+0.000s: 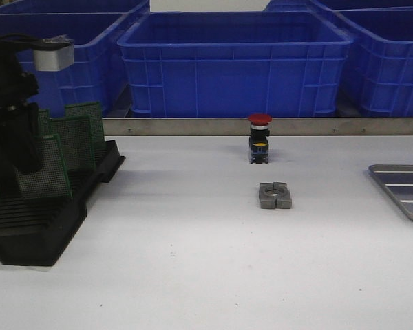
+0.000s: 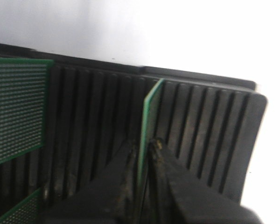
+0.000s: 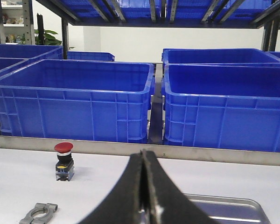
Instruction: Place circuit board on tray
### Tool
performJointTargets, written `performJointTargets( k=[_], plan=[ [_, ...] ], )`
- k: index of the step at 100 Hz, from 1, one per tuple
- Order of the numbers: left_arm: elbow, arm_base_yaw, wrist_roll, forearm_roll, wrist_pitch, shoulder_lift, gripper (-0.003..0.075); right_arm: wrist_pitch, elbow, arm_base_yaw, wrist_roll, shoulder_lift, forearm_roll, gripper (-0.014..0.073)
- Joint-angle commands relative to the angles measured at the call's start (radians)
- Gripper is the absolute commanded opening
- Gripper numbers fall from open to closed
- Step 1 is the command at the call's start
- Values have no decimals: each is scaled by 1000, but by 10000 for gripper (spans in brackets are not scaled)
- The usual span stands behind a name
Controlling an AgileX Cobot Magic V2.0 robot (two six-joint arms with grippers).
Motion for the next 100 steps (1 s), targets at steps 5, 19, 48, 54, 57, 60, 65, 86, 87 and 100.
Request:
performJointTargets(
  k=[5,19,48,54,57,60,65,86,87,100],
  plan=[
    [-29,2,-13,-38,-53,-47,-18,-84,-13,1,-4,-23,-13,-69],
    [-42,2,-13,-38,-32,-47,-18,-84,-13,1,-4,-23,-13,-69],
    [-195,2,-24,-87,143,-49,-18,-84,-13,1,-4,-23,-13,-69],
    [-225,2,-48,-106,143,-52,-18,-84,-13,1,-4,-23,-13,-69],
    [-235,2,-51,-117,143,-53,-18,-84,-13,1,-4,-23,-13,-69],
    [-247,2,-53,-141,143,-58,-18,-84,-13,1,-4,-23,-13,-69],
    [-254,0,-53,-189,143,-67,-18,-84,-13,1,-4,-23,-13,-69],
    [-253,-54,-98,-322,143,-132,-18,-84,-13,1,-4,-23,-13,-69],
    [-253,-57,-102,-326,143,-134,-18,-84,-13,1,-4,-23,-13,-69],
    [-253,-132,-103,-383,142,-178,-18,-84,-13,1,-4,-23,-13,-69]
  ],
)
